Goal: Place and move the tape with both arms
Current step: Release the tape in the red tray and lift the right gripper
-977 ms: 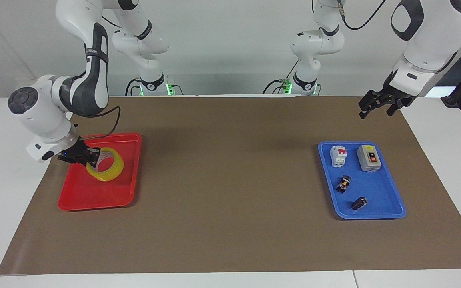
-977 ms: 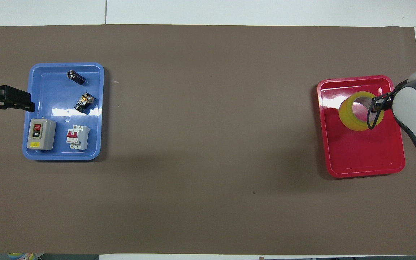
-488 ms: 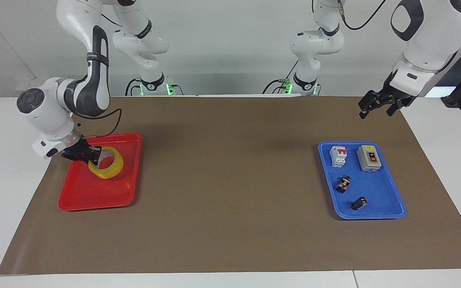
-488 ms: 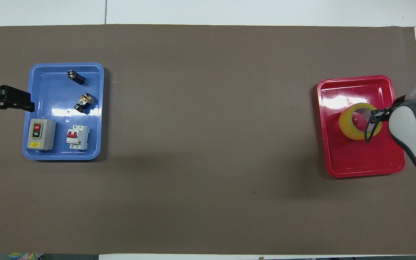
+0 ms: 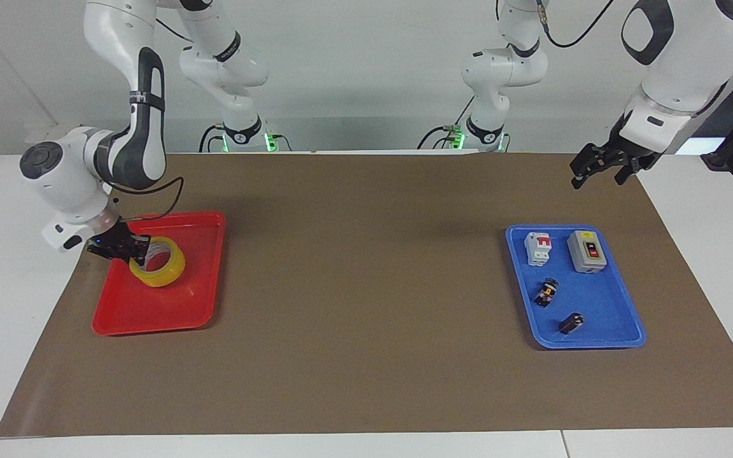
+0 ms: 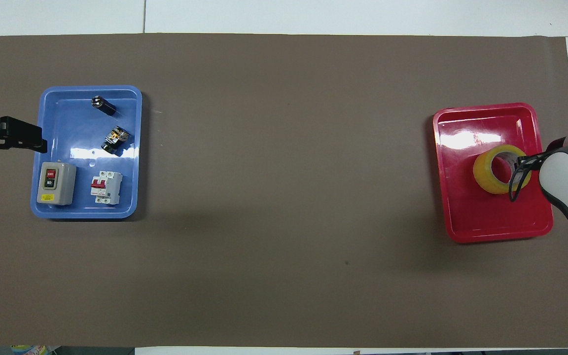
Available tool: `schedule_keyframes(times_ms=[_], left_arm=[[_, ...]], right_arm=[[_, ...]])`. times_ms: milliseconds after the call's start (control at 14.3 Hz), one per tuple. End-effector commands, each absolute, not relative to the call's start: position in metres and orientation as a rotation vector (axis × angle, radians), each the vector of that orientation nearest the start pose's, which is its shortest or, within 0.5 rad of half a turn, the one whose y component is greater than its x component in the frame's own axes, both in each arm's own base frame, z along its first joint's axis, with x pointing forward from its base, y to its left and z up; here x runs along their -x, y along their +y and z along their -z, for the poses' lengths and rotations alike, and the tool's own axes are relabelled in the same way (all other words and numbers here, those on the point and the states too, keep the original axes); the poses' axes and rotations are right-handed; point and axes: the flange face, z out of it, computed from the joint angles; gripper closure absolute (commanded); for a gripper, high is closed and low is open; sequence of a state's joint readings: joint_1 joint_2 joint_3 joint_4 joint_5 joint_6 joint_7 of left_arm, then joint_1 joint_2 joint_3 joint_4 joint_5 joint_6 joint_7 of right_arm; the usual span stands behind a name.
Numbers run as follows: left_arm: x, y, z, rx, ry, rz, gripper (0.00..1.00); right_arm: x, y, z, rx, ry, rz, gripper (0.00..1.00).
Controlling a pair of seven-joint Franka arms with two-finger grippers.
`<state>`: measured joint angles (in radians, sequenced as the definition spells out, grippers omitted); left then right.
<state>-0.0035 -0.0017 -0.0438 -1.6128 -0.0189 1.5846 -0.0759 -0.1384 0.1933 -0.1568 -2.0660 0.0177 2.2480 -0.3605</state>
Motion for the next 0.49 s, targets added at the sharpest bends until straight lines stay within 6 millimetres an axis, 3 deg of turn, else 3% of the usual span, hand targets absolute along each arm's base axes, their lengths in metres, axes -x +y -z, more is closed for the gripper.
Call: schedule_keyframes(times_ms=[0, 209, 279, 349, 419], left_arm=[[-0.5492, -0.0264, -0.6078, 3.171, -0.033, -0.056, 0.00], [-0.5492, -0.0264, -0.6078, 3.171, -0.033, -0.056, 0.00], [-0.5492, -0.0264, -0.6078, 3.171, -0.033, -0.056, 0.00], [-0.5496, -0.0264, -0.6070, 3.171, -0.033, -0.058, 0.00], [-0.5492, -0.0264, -0.6078, 3.171, -0.033, -0.056, 0.00]], right_arm=[[-0.5391, -0.1710, -0.3285, 3.151, -0.100, -0.003, 1.00], [-0.5365, -0.1703, -0.3263, 3.149, -0.095, -0.010, 1.00], [-0.5371, -0.1696, -0.3268, 3.149, -0.097, -0.010, 0.59], [-0.5392, -0.1684, -0.3293, 3.151, -0.100, -0.003, 0.01], [-0.5422, -0.1665, -0.3320, 3.152, -0.103, 0.002, 0.00]])
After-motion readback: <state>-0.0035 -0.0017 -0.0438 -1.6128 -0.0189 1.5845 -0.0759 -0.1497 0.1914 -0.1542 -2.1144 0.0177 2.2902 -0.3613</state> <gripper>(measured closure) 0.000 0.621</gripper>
